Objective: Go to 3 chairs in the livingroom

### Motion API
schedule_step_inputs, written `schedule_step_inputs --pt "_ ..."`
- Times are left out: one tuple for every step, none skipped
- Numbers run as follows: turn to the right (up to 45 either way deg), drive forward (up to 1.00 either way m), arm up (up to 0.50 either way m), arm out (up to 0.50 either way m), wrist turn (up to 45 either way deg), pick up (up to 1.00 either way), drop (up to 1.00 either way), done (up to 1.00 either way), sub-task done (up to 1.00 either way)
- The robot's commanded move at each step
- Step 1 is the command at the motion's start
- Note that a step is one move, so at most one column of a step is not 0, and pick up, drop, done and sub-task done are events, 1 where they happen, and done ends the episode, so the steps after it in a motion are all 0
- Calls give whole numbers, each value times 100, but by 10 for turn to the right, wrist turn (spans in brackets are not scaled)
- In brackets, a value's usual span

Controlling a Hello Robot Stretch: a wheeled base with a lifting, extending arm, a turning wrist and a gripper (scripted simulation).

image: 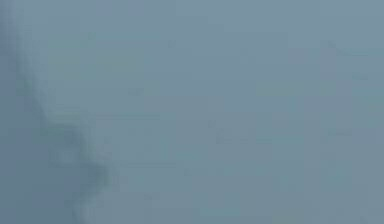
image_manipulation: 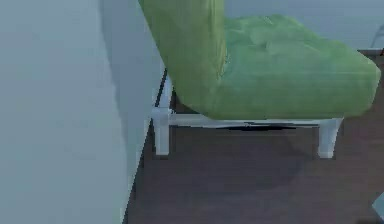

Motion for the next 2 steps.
schedule_step_inputs --pt "-450 0 0 0 0 0 0 0 0" --pt "-450 0 0 0 0 0 0 0 0"
